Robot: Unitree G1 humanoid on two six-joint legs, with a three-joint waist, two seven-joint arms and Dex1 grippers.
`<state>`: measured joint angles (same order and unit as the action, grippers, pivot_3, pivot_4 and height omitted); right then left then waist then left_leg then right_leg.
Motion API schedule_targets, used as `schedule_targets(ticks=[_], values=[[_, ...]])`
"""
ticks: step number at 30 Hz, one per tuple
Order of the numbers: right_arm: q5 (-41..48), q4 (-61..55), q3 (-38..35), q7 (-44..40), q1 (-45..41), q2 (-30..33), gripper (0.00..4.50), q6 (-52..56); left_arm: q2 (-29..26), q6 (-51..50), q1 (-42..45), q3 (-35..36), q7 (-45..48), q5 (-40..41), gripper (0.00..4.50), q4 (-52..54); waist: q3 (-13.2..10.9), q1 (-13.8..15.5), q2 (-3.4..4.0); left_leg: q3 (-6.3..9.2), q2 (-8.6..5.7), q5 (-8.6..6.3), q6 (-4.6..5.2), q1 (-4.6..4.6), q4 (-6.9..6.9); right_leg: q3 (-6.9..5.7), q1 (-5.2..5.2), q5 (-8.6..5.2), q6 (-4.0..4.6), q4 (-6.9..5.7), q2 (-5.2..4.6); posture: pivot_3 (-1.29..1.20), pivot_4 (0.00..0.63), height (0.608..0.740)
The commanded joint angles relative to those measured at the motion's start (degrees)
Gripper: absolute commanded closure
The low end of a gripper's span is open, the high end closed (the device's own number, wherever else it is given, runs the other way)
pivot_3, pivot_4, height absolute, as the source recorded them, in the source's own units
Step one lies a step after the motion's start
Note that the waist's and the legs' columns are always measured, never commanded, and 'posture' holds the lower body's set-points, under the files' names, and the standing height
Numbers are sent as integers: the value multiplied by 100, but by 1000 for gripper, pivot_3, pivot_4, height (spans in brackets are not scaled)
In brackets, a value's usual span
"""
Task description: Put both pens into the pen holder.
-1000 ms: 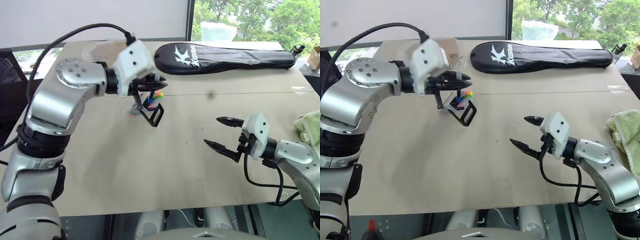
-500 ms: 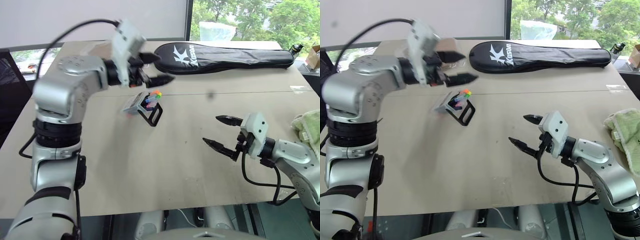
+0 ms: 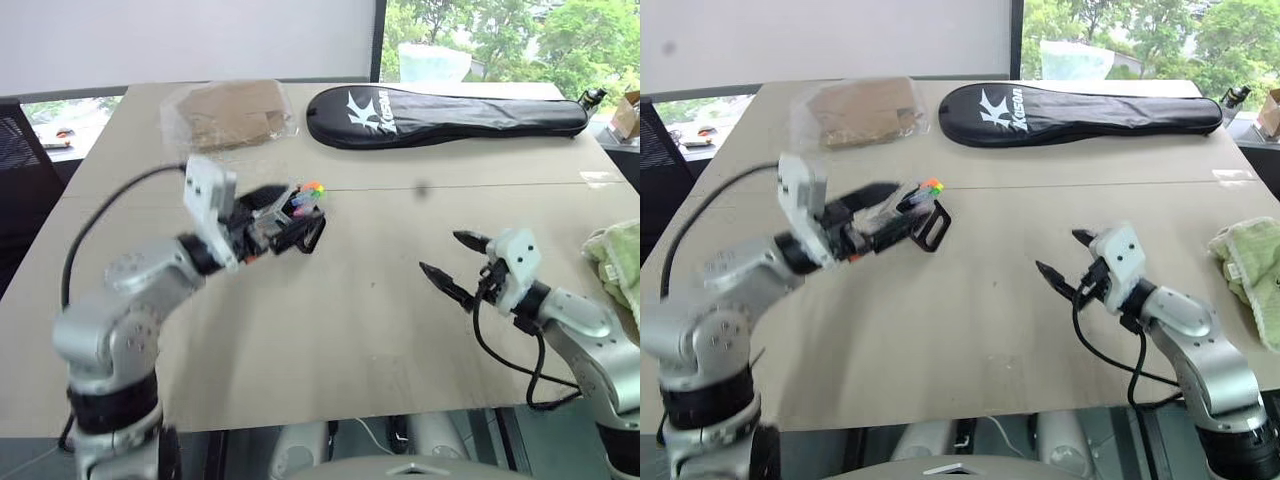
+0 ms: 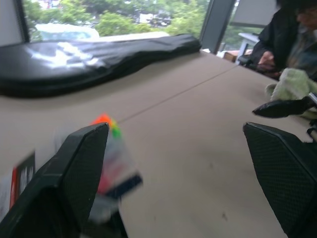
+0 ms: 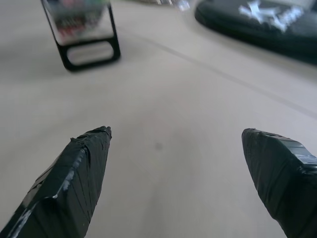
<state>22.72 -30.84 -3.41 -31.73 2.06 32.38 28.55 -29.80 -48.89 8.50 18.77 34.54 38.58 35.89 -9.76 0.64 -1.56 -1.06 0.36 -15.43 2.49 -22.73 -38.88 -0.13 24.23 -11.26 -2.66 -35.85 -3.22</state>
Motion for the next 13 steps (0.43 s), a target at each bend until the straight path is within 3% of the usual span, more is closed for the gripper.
schedule_targets(ticks=[1, 6, 13], values=[[117, -371, -511, -92, 428, 159, 0, -73, 45, 778, -1133, 132, 14, -378, 14, 553, 3, 7, 5, -6, 0, -10, 17, 7, 0, 3, -2, -1, 1, -2, -1, 0, 150, 740], [-9, -452, -950, -141, 1157, 224, 0, -340, 248, 1455, -2341, 126, 46, -659, 14, 584, 16, 31, 11, -1, 2, -15, 26, 22, 0, -4, -17, 5, 13, 0, -14, 0, 150, 740], [-245, -507, -938, -47, 1545, 60, 0, -761, 203, 1736, -2578, -24, 33, -729, 14, 419, 30, 16, 20, -4, 7, -15, 27, 37, 0, -9, -26, -8, -8, -1, 4, 0, 150, 740]])
